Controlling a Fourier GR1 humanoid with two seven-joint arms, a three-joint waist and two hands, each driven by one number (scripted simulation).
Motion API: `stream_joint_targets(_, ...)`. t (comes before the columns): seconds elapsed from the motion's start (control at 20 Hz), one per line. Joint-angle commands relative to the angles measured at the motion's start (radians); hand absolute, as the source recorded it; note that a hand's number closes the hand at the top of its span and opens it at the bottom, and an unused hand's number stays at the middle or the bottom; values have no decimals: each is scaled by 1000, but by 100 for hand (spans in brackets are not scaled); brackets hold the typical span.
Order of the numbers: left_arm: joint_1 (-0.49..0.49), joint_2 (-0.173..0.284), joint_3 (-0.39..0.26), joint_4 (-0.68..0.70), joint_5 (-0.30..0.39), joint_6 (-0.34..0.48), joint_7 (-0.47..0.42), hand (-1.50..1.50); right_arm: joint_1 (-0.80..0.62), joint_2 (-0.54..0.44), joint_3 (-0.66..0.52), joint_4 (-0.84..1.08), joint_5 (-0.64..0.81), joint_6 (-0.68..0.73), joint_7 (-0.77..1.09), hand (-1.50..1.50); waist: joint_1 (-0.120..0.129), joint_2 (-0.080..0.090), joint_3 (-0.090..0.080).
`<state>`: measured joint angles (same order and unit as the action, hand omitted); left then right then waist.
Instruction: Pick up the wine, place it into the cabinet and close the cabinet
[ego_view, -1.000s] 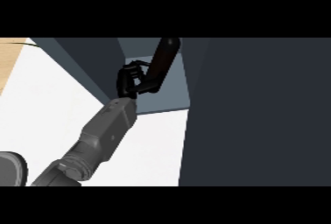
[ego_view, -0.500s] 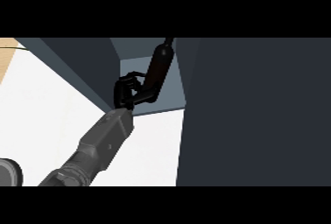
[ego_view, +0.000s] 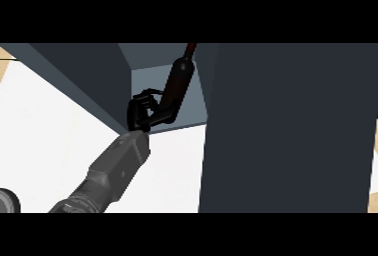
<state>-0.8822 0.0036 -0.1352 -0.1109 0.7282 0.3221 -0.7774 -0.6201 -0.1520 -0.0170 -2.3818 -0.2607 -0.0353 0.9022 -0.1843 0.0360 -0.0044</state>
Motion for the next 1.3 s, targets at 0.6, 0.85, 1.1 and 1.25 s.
stream_joint_targets(0.6,-86,-4,-55,-39,68,115,64,150,47,23,-1,-21,-17,10,-24,-150,-1,4,1)
stream_joint_targets(0.85,-139,-4,-66,-43,80,135,77,150,17,0,-43,16,-37,20,-24,-150,5,11,1)
stream_joint_targets(1.1,-153,-4,-78,-17,79,157,83,150,55,-7,-53,-38,-46,24,-17,-150,11,6,3)
stream_joint_targets(1.25,-219,-4,-72,-4,81,163,132,150,48,-3,-55,-1,-31,26,-37,-150,36,8,3)
